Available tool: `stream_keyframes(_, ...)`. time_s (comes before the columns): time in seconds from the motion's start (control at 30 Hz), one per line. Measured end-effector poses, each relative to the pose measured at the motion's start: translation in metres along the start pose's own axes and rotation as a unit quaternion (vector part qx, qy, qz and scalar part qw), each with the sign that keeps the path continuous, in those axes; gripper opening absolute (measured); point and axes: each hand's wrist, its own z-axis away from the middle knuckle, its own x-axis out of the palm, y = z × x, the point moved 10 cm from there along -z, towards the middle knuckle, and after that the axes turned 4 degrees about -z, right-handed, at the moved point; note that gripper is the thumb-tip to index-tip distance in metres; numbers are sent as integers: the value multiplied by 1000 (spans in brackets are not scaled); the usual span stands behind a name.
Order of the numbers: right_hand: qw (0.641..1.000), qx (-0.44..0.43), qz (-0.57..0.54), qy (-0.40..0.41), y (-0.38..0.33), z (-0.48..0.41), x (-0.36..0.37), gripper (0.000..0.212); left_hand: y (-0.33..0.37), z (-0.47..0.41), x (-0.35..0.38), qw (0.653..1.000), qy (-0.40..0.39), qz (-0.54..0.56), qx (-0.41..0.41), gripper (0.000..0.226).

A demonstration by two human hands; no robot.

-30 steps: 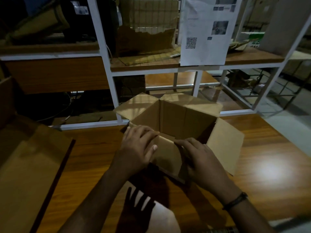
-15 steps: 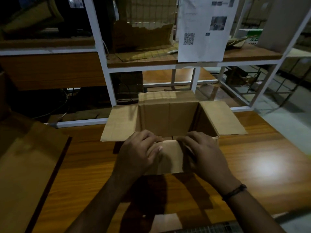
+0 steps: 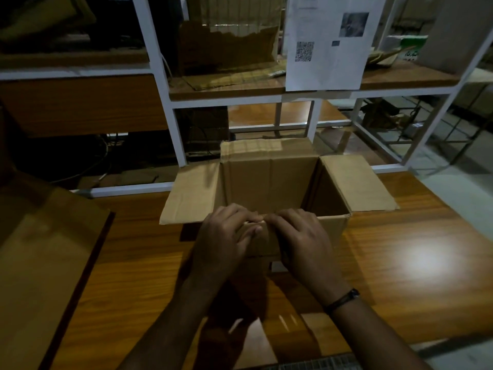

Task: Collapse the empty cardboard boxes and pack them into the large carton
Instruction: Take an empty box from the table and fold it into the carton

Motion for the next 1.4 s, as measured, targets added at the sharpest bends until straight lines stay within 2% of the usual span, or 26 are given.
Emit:
stream_keyframes(0.2, 998, 4, 43, 41, 44, 23, -20, 55, -3, 2, 1, 1000, 0, 0, -8, 23)
stream_keyframes(0.47, 998, 25, 31, 39, 58, 20, -27, 49, -7, 3, 5, 1000, -5, 4, -17, 24)
stream_keyframes(0.53, 999, 14, 37, 24, 56, 17, -31, 43, -7, 3, 7, 1000, -9, 2, -7, 22)
stream_keyframes(0.6, 998, -6, 68, 1, 62, 12, -37, 28, -8, 3, 7, 1000, -19, 11, 8, 18)
stream_keyframes(0.67, 997, 5, 73, -29, 80, 9, -45, 33, -21, -1, 5, 998, -43, 40, 7, 17)
stream_keyframes(0.77, 994, 26, -40, -96, 108, 14, -60, 33, -43, -14, 0, 992, -93, 79, 36, 17)
stream_keyframes(0.87, 982, -42, -60, -173, 99, 17, -56, 42, -66, -23, -5, 989, -130, 65, 35, 17)
stream_keyframes(0.93, 980, -71, -31, -186, 89, 14, -51, 44, -77, -28, -11, 992, -120, 25, 16, 17)
stream_keyframes(1.0, 984, -90, -10, -153, 78, 9, -50, 39, -72, -30, -20, 996, -76, -28, 21, 21)
stream_keyframes(1.07, 990, -90, -15, -103, 65, 7, -51, 33, -46, -28, -27, 997, -37, -32, 53, 19)
stream_keyframes(1.2, 992, -98, -42, -60, 16, 15, -28, 30, 20, 0, -1, 991, -101, 38, 78, 26)
stream_keyframes(1.4, 990, -76, -108, -47, -8, 15, -13, 56, 12, 18, 11, 993, -99, 56, 20, 35)
